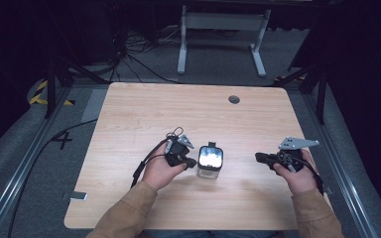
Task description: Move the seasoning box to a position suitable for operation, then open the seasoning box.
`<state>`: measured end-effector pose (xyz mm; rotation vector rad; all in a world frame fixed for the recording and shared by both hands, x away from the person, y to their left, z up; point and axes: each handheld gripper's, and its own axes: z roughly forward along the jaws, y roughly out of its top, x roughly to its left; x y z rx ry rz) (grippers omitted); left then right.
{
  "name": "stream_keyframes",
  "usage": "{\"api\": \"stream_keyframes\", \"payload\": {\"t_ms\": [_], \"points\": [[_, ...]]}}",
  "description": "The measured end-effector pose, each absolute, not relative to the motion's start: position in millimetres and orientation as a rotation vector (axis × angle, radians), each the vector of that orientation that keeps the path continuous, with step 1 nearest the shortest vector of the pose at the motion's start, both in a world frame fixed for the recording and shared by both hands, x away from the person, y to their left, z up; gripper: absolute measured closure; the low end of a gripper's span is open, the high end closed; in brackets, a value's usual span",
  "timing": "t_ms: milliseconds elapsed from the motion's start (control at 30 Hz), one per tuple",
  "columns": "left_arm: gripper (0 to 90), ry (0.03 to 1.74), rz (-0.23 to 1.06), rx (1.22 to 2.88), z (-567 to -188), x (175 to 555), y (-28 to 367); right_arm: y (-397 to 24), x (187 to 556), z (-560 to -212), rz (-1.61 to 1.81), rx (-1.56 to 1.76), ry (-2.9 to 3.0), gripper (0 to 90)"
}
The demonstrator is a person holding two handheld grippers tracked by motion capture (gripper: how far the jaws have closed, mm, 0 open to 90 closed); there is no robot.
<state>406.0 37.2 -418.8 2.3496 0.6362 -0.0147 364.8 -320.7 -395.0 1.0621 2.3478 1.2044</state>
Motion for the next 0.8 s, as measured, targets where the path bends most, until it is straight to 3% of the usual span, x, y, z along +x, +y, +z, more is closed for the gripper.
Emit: {"api": "stream_keyframes", "payload": {"t_ms": [233, 467, 800], "points": [[84.8, 0.647, 0.022, 2.338, -411.1, 405.0, 45.3, -323.0, 364.2, -393.1, 1.216, 1.073, 2.340, 89.0], [77.3, 0.689, 0.076, 2.267, -383.3, 401.0, 80.0, -314.1, 365.0, -385.1, 1.263, 1.017, 2.365, 89.5], [72.5, 0.785, 0.109, 2.228, -376.6, 402.9, 115.7, -253.8, 399.9, -359.9, 1.310, 0.812, 2.468, 89.4]]}}
